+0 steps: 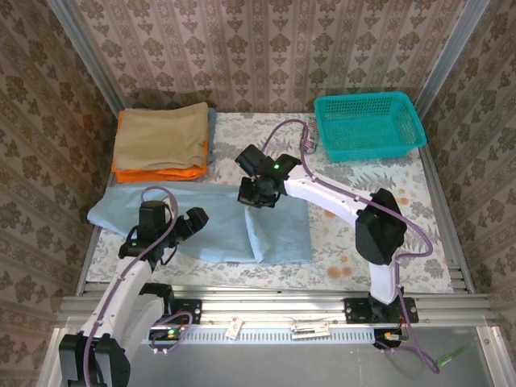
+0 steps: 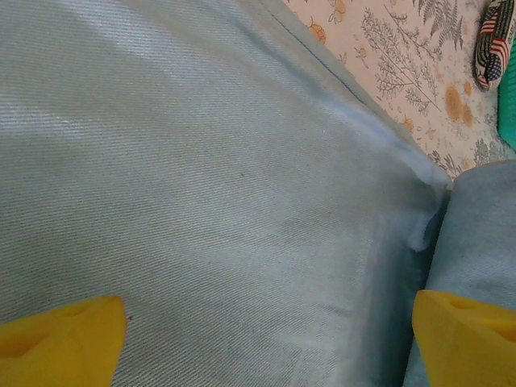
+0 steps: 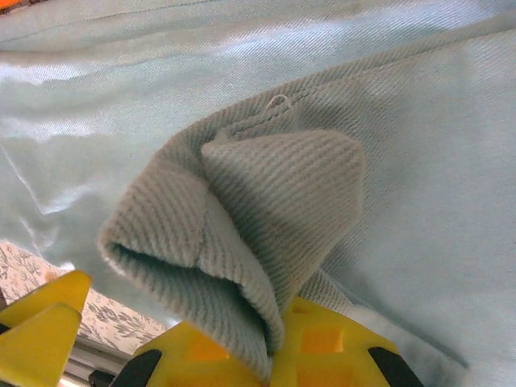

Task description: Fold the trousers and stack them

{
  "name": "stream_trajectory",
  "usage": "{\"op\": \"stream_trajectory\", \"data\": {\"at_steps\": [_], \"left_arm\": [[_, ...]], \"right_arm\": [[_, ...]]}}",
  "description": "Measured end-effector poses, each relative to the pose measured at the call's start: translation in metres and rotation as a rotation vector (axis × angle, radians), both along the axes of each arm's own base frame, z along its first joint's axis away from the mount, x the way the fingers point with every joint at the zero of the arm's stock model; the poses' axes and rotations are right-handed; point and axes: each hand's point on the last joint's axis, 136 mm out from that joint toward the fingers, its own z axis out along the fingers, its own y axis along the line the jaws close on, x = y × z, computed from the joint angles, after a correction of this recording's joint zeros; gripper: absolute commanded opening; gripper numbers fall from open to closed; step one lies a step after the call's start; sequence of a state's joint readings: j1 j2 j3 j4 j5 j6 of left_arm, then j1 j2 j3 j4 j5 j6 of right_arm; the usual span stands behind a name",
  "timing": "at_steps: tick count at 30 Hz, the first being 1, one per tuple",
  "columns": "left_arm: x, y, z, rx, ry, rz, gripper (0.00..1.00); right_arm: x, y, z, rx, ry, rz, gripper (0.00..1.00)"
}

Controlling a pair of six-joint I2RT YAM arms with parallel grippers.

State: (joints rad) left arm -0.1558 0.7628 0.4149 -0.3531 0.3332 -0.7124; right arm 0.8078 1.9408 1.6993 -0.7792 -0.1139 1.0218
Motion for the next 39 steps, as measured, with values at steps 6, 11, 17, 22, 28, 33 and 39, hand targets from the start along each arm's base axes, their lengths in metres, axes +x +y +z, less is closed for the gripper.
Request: {"op": "stream_trajectory", "data": {"at_steps": [6, 11, 17, 22, 28, 33, 39], "left_arm": [[0.0, 0.0, 0.0, 0.001, 0.001, 0.001, 0.91], [0.0, 0.0, 0.0, 0.001, 0.002, 0.001, 0.92], [0.0, 0.0, -0.004, 0.005, 0.015, -0.001, 0.94], [-0.005, -0.003, -0.004, 0.012, 0.035, -0.021, 0.95], [-0.004, -0.028, 0.026, 0.057, -0.01, -0.128, 0.94], [0.004, -0.061, 0.03, 0.17, -0.007, -0.246, 0.93], [0.007, -0.114, -0.004, 0.436, 0.089, -0.44, 0.94]], "right_arm": [[0.011, 0.016, -0.016, 0.015, 0.032, -0.031, 0.0], [0.022, 0.031, -0.026, 0.038, 0.045, -0.053, 0.0], [0.029, 0.051, -0.056, 0.091, 0.099, -0.051, 0.55], [0.029, 0.059, -0.052, 0.133, 0.098, 0.023, 0.67], [0.033, 0.017, -0.007, 0.164, 0.009, 0.075, 0.67], [0.029, -0.061, 0.014, 0.146, -0.048, 0.028, 0.67], [0.01, -0.14, -0.03, 0.053, 0.014, -0.041, 0.69]]}}
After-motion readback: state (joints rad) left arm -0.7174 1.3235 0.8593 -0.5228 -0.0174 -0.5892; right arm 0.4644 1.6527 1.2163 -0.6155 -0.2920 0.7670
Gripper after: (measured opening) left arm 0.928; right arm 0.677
